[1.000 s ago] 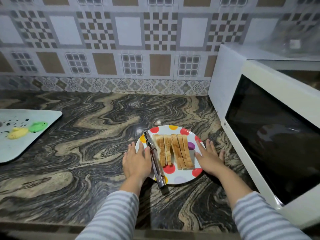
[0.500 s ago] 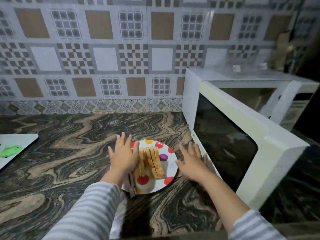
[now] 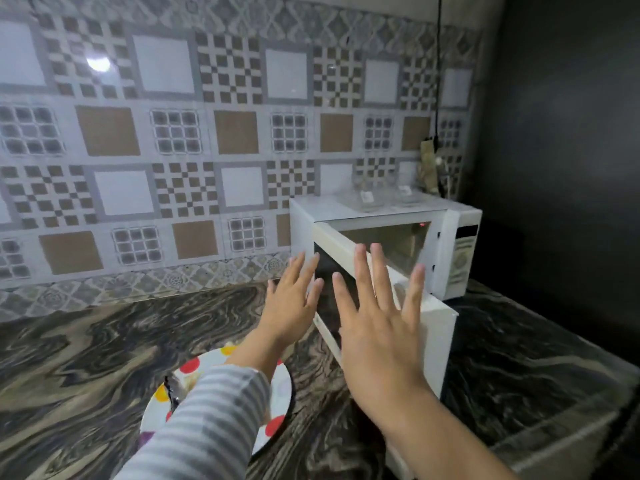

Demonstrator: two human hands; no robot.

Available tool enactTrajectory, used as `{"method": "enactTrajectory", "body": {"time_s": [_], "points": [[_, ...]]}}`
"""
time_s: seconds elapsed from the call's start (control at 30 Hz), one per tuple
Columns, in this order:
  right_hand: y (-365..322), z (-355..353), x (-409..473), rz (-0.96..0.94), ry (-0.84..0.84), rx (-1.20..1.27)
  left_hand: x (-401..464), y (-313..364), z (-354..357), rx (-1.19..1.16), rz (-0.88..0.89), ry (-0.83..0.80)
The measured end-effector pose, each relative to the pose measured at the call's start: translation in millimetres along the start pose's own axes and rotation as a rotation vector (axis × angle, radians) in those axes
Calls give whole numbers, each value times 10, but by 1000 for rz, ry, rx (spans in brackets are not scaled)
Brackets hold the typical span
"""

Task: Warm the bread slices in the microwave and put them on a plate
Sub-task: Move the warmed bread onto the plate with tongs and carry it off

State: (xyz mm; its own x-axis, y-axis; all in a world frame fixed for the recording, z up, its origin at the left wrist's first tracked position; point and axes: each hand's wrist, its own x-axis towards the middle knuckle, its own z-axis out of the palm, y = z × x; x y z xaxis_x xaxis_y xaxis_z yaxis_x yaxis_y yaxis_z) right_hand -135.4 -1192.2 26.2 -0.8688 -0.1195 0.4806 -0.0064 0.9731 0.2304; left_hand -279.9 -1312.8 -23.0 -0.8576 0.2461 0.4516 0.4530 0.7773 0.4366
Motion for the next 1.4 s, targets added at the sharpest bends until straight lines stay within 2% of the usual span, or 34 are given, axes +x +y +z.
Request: {"method": "enactTrajectory", "body": {"time_s": [0.1,0.27,0.5,0.67,0.87,1.0,1.23,1.4], "points": [[174,8,-43,85,-6,-81,142,319,97,-89,96,44],[598,234,-38,159,-4,-72,280,600,382,-71,197,48],[1500,793,318,236,87,45,674,882,846,152,160,99],[2209,1278,853,147,73,96,1056,1057,1194,282,86,152],[2853,1767,1592,-61,5,162,1470,1197,1565,376,-72,220],[3055,2015,1972,-170,-12,195,1692,1178,1733,391,-123,280],[3225,2318,2323,-305,76,299,1887,1147,1989,419,-159,420],[3342,2445,2413,-336,104,347,1964,1141,2090,420,-168,460]]}}
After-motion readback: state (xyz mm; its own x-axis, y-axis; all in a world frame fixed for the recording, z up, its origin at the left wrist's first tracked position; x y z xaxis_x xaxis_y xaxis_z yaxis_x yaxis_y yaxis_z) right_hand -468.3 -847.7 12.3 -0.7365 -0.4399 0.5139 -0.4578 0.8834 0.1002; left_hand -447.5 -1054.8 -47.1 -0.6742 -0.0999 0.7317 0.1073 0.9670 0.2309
